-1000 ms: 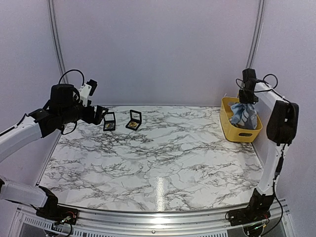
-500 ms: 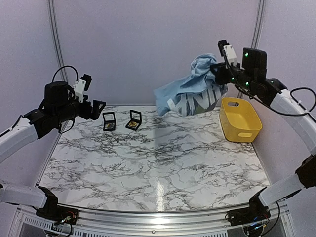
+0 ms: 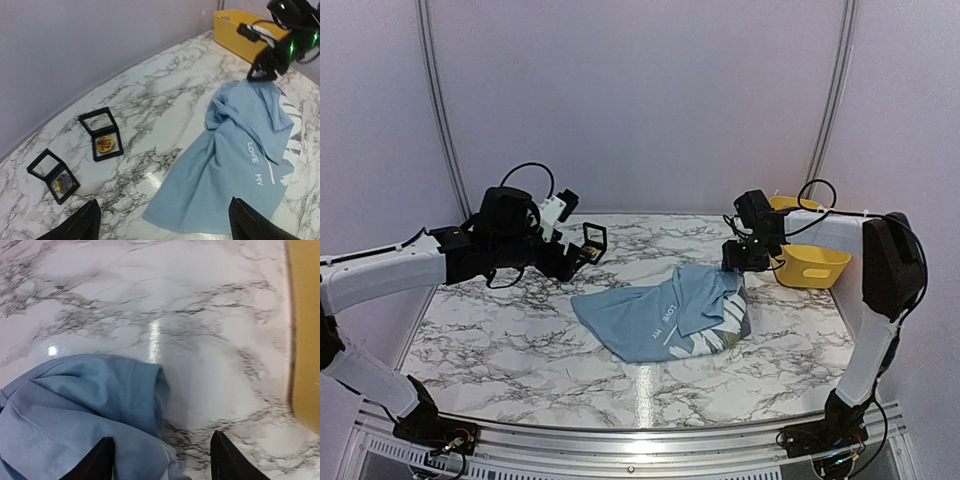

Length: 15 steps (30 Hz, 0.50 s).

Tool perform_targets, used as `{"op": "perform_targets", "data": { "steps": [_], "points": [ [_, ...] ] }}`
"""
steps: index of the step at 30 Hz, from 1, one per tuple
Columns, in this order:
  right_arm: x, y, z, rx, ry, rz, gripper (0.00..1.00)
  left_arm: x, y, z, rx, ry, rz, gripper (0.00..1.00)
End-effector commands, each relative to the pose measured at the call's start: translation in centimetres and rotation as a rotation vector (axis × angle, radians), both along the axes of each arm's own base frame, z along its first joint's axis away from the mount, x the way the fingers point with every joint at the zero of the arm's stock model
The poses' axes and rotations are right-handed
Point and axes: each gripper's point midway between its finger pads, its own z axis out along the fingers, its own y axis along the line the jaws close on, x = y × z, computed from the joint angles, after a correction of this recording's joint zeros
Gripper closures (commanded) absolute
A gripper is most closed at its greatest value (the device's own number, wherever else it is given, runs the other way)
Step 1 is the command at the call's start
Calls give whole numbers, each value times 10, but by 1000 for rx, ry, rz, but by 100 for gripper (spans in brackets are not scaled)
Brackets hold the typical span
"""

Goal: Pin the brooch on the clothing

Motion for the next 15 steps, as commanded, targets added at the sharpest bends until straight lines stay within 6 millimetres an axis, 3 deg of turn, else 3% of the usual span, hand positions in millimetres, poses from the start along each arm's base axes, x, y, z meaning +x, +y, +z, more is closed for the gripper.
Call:
{"op": "perform_targets", "data": {
  "steps": [1,3,7,9,12,13,15],
  "points": [
    [20,-53,74,-242,-150,-161,40,-12,-33,-36,94,99,-101,9],
    [12,-50,85,-359,-166,-141,40,-11,-32,-64,142,177,-83,10],
    [-28,-7,78,-445,-112,16,41,-33,-41,-107,251,258,-160,18],
    [-53,38,66,-344,-89,163,48,-44,-43,-123,302,265,-197,18],
    [-94,118,48,-132,-81,391,50,-45,-44,-144,310,325,-179,17],
    [-102,133,42,-90,-70,410,50,-43,-45,-151,313,338,-168,17],
    [-107,144,18,-65,-17,383,51,-36,-44,-169,338,363,-126,17]
  ]
}}
